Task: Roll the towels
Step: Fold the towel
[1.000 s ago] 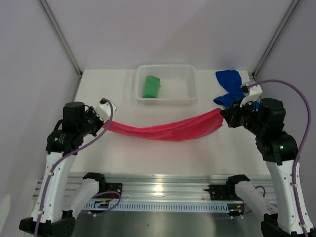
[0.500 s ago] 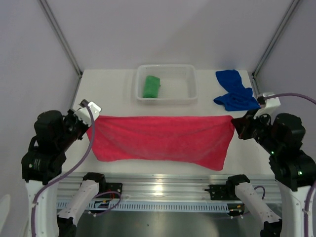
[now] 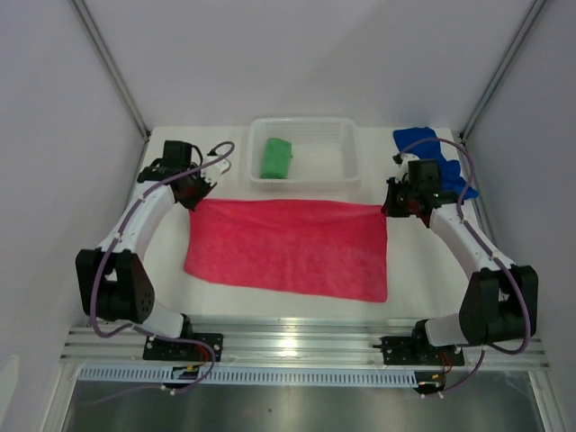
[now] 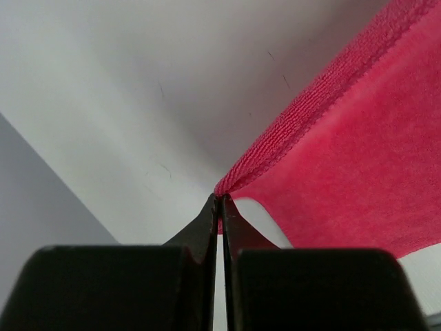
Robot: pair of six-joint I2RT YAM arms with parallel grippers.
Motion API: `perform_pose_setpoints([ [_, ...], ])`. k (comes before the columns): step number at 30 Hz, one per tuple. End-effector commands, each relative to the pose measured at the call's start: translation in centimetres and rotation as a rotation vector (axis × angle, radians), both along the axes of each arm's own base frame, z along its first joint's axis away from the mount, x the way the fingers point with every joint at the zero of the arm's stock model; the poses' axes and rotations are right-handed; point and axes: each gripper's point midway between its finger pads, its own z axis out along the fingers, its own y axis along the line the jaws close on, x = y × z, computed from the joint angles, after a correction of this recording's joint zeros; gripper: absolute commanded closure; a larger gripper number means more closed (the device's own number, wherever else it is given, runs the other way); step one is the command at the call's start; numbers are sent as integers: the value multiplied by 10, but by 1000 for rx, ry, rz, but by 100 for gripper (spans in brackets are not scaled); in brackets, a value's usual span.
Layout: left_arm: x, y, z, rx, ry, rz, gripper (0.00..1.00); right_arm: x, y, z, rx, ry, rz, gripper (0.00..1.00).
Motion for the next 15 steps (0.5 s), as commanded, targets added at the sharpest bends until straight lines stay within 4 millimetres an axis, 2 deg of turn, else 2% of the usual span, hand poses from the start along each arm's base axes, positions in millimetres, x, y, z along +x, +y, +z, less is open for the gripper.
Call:
perform_pose_setpoints([
  [1,39,4,2,9,-102,2,99,53,-2,17,-36,-203,17,100],
  [5,43,6,-14,31,-112,-23,99,55,-11,-8,-91,-154,3,100],
  [7,39,4,-13,34,-119,-47,99,49,-12,-13,-92,-143,4,100],
  [8,29,5,-26,42,-87,-58,99,45,-14,-15,-99,-137,-3,100],
  [9,26,6,-27,57,-93,-81,99,35,-16,-24,-93,-111,-22,100],
  [11,12,11,-29,74,-102,-101,99,18,-20,-21,-83,-97,-64,100],
  [12,-4,12,-46,81,-62,-133,99,4,-21,-31,-84,-63,-81,100],
  [13,-9,13,-40,81,-84,-144,99,-9,-22,-28,-72,-50,-104,100],
  [14,-17,16,-44,85,-69,-150,99,-18,-23,-32,-71,-33,-121,100],
  [15,-32,17,-58,94,-29,-170,99,-27,-23,-35,-61,-13,-131,100],
])
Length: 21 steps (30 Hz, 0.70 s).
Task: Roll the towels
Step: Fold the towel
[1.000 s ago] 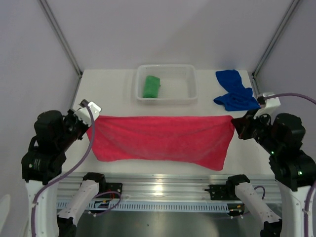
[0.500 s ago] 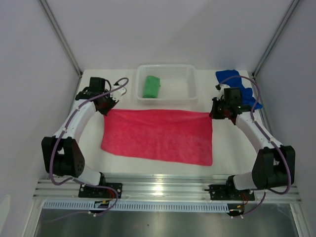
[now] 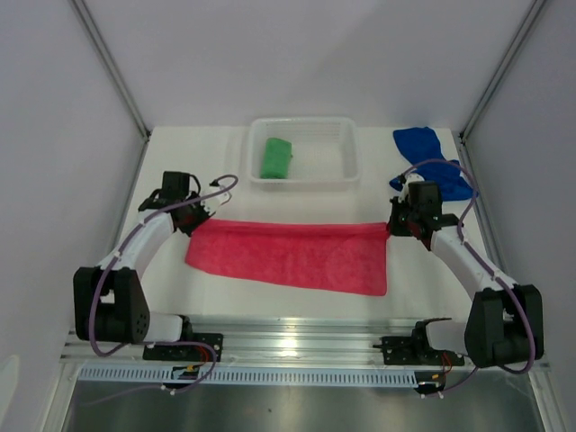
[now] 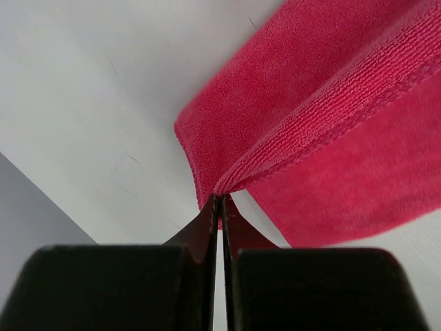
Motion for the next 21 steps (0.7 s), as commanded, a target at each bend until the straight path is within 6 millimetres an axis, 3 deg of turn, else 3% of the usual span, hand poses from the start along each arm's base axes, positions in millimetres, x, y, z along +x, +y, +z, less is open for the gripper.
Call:
perform_pose_setpoints([
  [1,-22,9,1,34,-24,-75,99,-33,-6,-4,30,54,-108,100],
  [2,-27,11,4,37,-33,-75,99,-40,-3,-3,53,59,-112,100],
  [3,-40,14,-7,43,2,-76,99,-49,4,-5,91,85,-97,100],
  [6,-52,24,-6,34,-10,-39,99,-71,13,-13,165,131,-134,100],
  [9,-64,25,-14,24,6,-36,99,-87,11,-17,157,154,-178,100],
  [11,-72,23,-21,12,26,-39,99,-93,10,-16,161,160,-200,100],
  [16,-80,20,-9,-11,-8,-50,99,-106,25,-4,173,160,-191,100],
  [21,-90,21,-20,-14,24,-63,99,-117,27,-17,134,285,-189,100],
])
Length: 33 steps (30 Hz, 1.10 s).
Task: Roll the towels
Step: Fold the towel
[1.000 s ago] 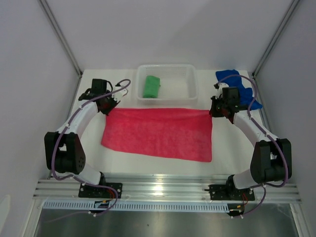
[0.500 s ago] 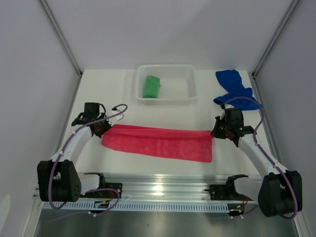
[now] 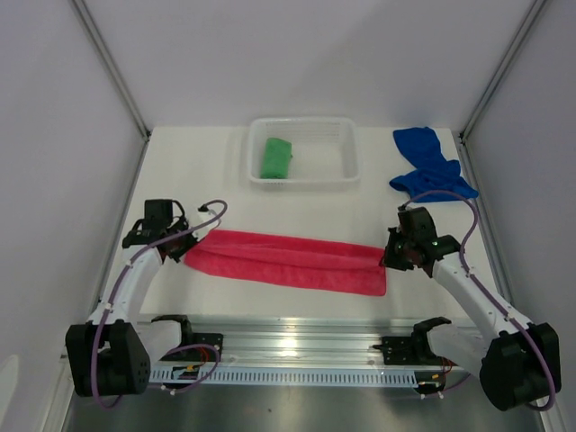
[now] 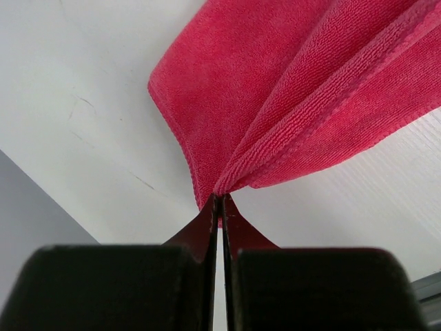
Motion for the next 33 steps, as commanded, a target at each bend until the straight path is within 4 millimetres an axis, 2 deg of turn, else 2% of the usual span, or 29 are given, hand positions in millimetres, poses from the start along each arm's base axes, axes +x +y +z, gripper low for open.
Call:
perform_pose_setpoints([
  [1,-11,-2,-11,-13,37,-32,99,-6,0,0,-14,77,-22,100],
  [6,-21,-2,-30,-17,92,-47,99,-13,-8,-3,-53,131,-40,100],
  [8,-22,0,-34,-11,94,-46,99,-12,-12,2,-72,143,-5,100],
  [11,-23,1,-38,-16,103,-52,99,-15,-9,3,-51,189,71,100],
  [18,-24,0,-50,-17,149,-63,99,-31,-4,-22,-27,372,143,99],
  [26,-30,1,-57,-12,179,-72,99,-31,-8,-25,-33,393,127,91],
  [29,-34,1,-60,-9,197,-84,99,-32,-7,-25,-30,400,136,84],
  [33,-39,-1,-63,-9,202,-112,88,-40,-4,-19,-11,427,174,59],
])
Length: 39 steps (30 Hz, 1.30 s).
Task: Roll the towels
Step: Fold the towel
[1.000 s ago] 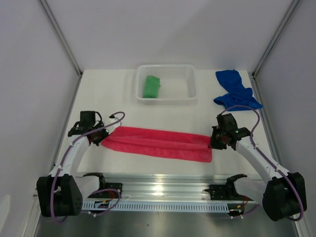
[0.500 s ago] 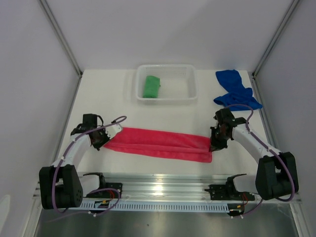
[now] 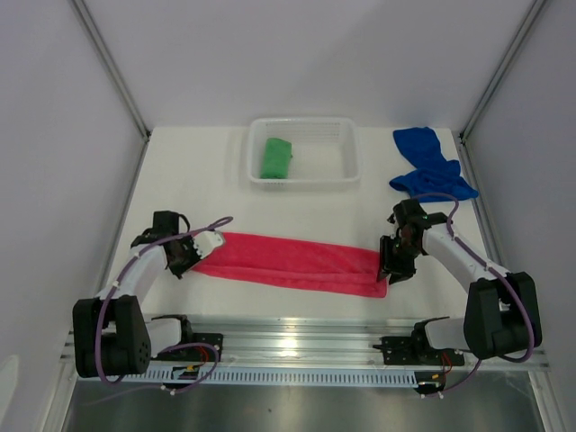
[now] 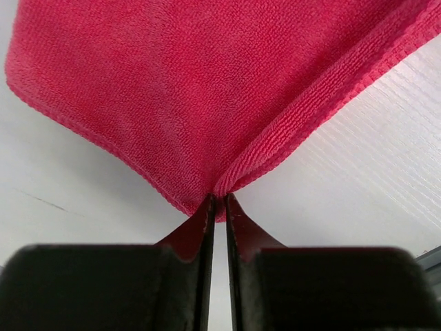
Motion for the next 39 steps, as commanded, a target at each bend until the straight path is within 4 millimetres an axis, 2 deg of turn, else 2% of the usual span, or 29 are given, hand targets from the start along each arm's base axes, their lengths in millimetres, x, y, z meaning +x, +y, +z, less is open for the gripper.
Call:
perform_pose_setpoints([
  [1,-6,-4,-3,-23,5,-50,86,-3,5,15,36,10,39,56],
  [4,-8,-4,2,-15,-15,-75,80,-2,3,33,32,-34,35,54],
  [6,-8,-4,9,-10,-32,-84,78,11,5,50,41,-129,22,55],
  [8,-8,-4,17,-13,-36,-95,75,33,9,60,54,-239,-3,57],
  [9,-9,-6,19,-21,-29,-96,74,41,10,62,58,-267,-34,63],
  [11,-16,-11,27,-63,-2,-102,71,62,13,64,65,-342,-56,70],
  [12,-15,-12,34,-76,-5,-107,69,67,14,59,63,-346,-70,77],
  [14,-16,-12,42,-94,-3,-119,66,78,15,43,43,-346,-73,85],
  [15,-17,-14,47,-107,0,-124,62,79,14,35,33,-333,-70,92],
  [16,-13,-13,50,-110,-13,-107,60,73,16,17,23,-281,-49,94],
  [17,-9,-12,50,-116,-16,-87,58,72,20,11,29,-263,-36,97],
  [18,6,-11,58,-119,-63,-66,57,67,24,5,34,-238,-21,97],
  [19,11,-13,59,-145,-60,-14,56,59,29,-3,31,-209,3,98],
  [20,15,-14,52,-170,-25,20,56,53,32,-9,30,-186,12,99],
  [21,30,-12,62,-185,-44,86,57,47,36,-11,40,-171,17,100],
  [23,36,-9,48,-189,23,151,58,31,37,-16,29,-123,1,100],
  [25,47,0,45,-160,25,216,59,18,30,-22,-8,-88,-50,100],
  [28,46,3,33,-150,68,252,59,8,19,-21,-60,-82,-98,100],
  [32,35,0,16,-159,146,267,59,12,17,-7,-81,-123,-159,98],
  [39,26,6,-8,-124,236,322,60,-10,8,-24,-137,-33,-218,93],
])
